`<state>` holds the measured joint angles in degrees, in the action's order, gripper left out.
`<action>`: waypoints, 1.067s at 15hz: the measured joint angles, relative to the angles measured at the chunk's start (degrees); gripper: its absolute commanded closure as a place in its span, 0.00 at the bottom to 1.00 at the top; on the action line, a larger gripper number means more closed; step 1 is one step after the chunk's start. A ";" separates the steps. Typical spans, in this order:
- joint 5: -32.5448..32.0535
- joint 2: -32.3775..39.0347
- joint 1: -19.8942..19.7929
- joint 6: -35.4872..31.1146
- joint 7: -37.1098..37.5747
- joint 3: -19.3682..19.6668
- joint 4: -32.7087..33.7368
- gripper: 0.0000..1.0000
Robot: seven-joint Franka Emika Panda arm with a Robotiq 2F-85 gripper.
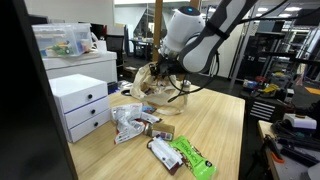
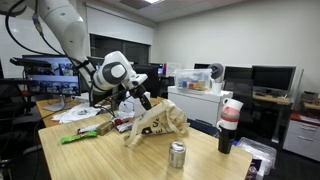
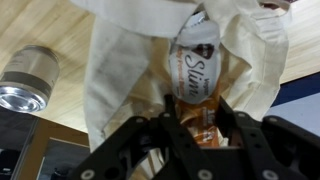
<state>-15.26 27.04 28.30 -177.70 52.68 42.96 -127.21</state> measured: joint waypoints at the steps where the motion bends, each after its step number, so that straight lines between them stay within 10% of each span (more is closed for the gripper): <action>1: 0.00 0.58 1.73 -0.05 0.04 0.97 0.00 0.83; 8: 12.46 -8.82 -15.81 9.83 -15.84 -26.25 -2.19 0.83; 10: 21.40 -10.75 -23.44 15.38 -24.53 -35.57 -1.90 0.25; 16: 25.72 -10.85 -28.87 28.18 -28.55 -37.96 1.94 0.00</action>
<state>10.46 16.18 -0.57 -149.51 24.13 5.00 -125.27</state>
